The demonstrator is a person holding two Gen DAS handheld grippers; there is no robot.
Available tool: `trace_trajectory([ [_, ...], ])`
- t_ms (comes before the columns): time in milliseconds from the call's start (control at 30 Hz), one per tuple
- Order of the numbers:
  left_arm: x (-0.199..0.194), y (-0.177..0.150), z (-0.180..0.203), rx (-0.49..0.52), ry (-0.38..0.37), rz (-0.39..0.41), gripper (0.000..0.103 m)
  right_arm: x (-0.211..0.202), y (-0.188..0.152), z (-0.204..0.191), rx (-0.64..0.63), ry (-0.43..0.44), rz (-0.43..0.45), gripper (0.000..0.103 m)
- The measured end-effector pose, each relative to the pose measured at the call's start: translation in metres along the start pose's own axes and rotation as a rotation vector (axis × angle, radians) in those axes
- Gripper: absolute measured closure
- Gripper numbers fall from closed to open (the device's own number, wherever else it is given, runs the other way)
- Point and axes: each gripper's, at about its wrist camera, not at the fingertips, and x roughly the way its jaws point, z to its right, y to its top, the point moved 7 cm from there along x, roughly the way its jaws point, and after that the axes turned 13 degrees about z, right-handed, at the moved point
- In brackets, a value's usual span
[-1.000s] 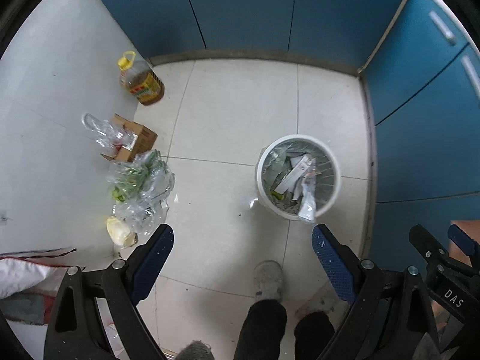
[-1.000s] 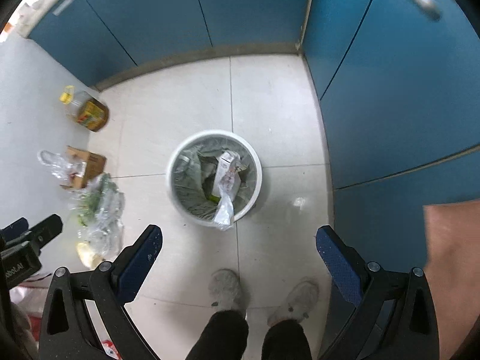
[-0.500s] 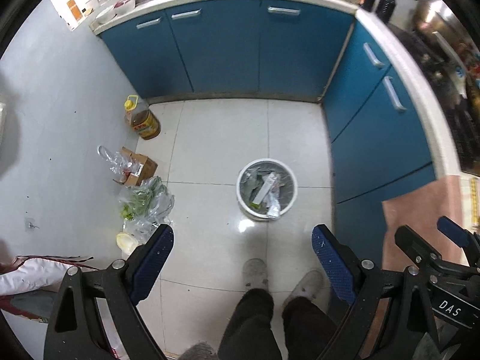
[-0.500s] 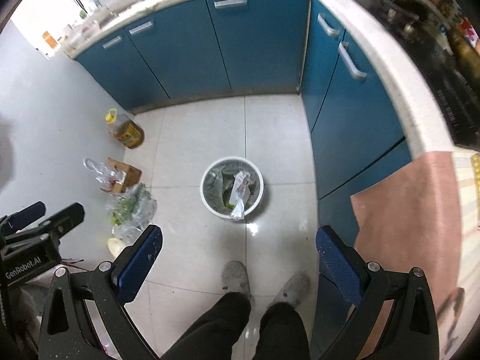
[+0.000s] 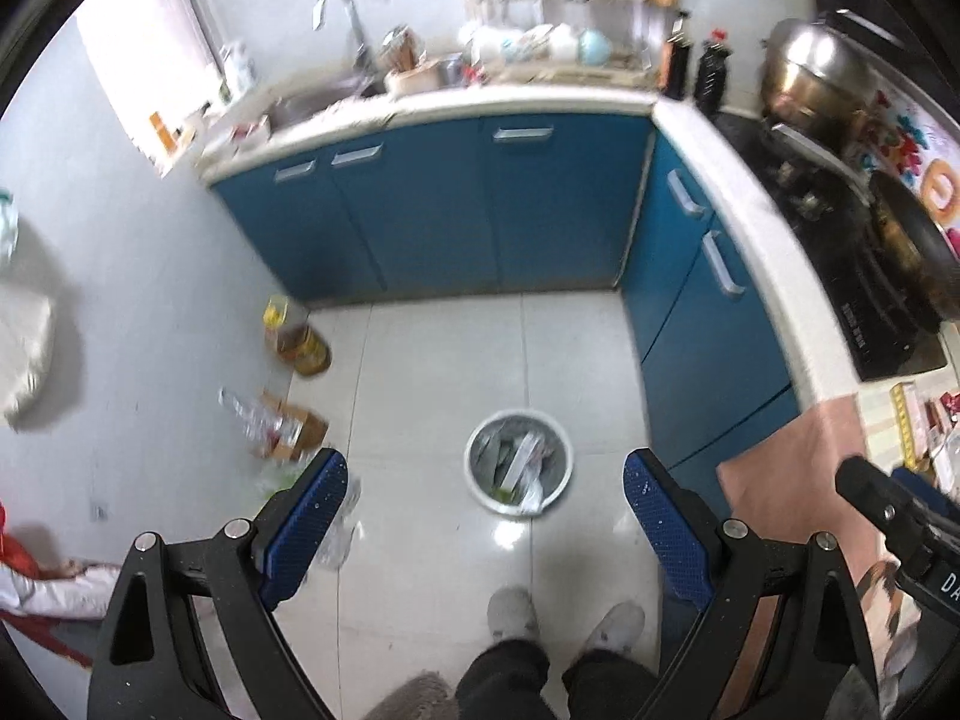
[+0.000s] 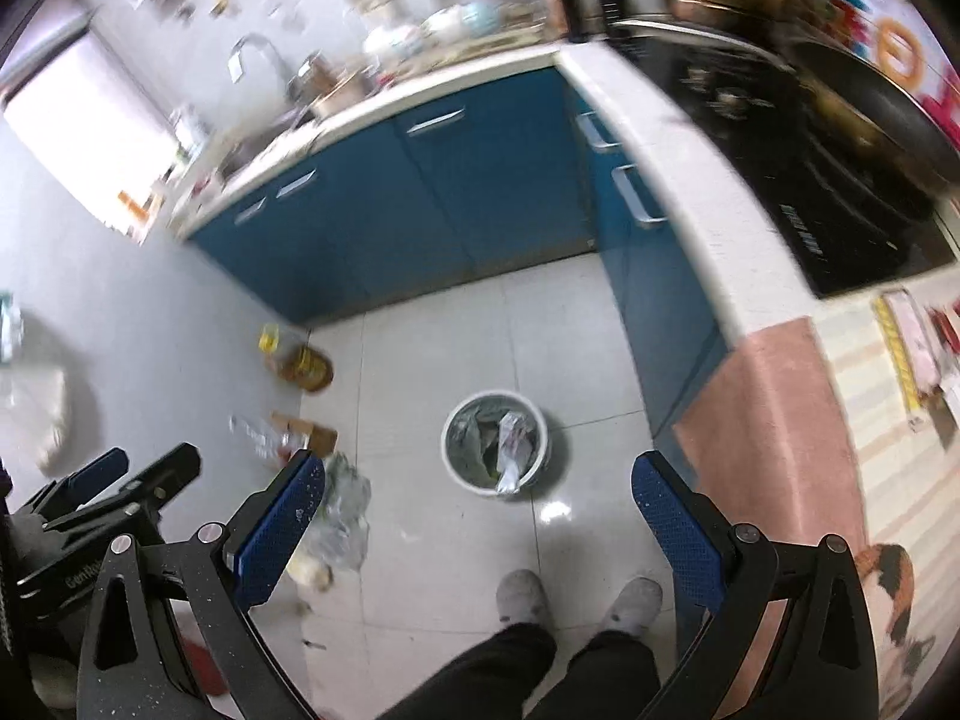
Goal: Collect trash
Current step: 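Swing both tools back toward the counter, then grasp the maroon snack box with the left tool while the right tool grasps the green lozenge box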
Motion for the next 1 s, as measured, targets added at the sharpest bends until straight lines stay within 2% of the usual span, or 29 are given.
trace_trajectory([
  [133, -0.003, 0.024, 0.068, 0.040, -0.088, 0.018, 0.009, -0.023, 0.015, 0.079, 0.128, -0.094, 0.035, 0.000],
  [300, -0.001, 0.023, 0.198, 0.164, -0.234, -0.053, 0.009, -0.060, 0.017, 0.227, 0.335, -0.290, 0.076, 0.000],
  [400, 0.006, 0.013, 0.280, 0.266, -0.307, -0.122, 0.009, -0.088, 0.001, 0.331, 0.496, -0.420, 0.078, 0.000],
  [467, 0.011, 0.003, 0.328, 0.324, -0.327, -0.163, 0.009, -0.095, -0.008, 0.384, 0.600, -0.450, 0.060, 0.000],
  [533, 0.022, -0.004, 0.366, 0.399, -0.296, -0.170, 0.009, -0.090, -0.013, 0.430, 0.710, -0.428, 0.031, 0.000],
  [600, 0.028, -0.013, 0.388, 0.451, -0.255, -0.155, 0.009, -0.077, -0.009, 0.461, 0.781, -0.405, 0.013, 0.000],
  [700, 0.045, -0.020, 0.408, 0.502, -0.178, -0.146, 0.009, -0.051, 0.006, 0.482, 0.785, -0.407, -0.007, 0.000],
  [800, 0.065, -0.027, 0.411, 0.516, -0.123, -0.173, 0.009, -0.013, 0.021, 0.485, 0.756, -0.396, -0.062, 0.000],
  [900, 0.080, -0.031, 0.413, 0.512, -0.087, -0.205, 0.009, 0.027, 0.024, 0.480, 0.691, -0.422, -0.163, 0.000],
  [933, 0.085, -0.032, 0.412, 0.508, -0.080, -0.219, 0.009, 0.032, 0.022, 0.480, 0.667, -0.440, -0.182, 0.005],
  [967, 0.088, -0.034, 0.415, 0.507, -0.079, -0.228, 0.009, 0.037, 0.021, 0.480, 0.648, -0.455, -0.193, 0.020],
  [1000, 0.091, -0.036, 0.418, 0.506, -0.082, -0.242, 0.009, 0.039, 0.018, 0.480, 0.639, -0.459, -0.195, 0.026],
])
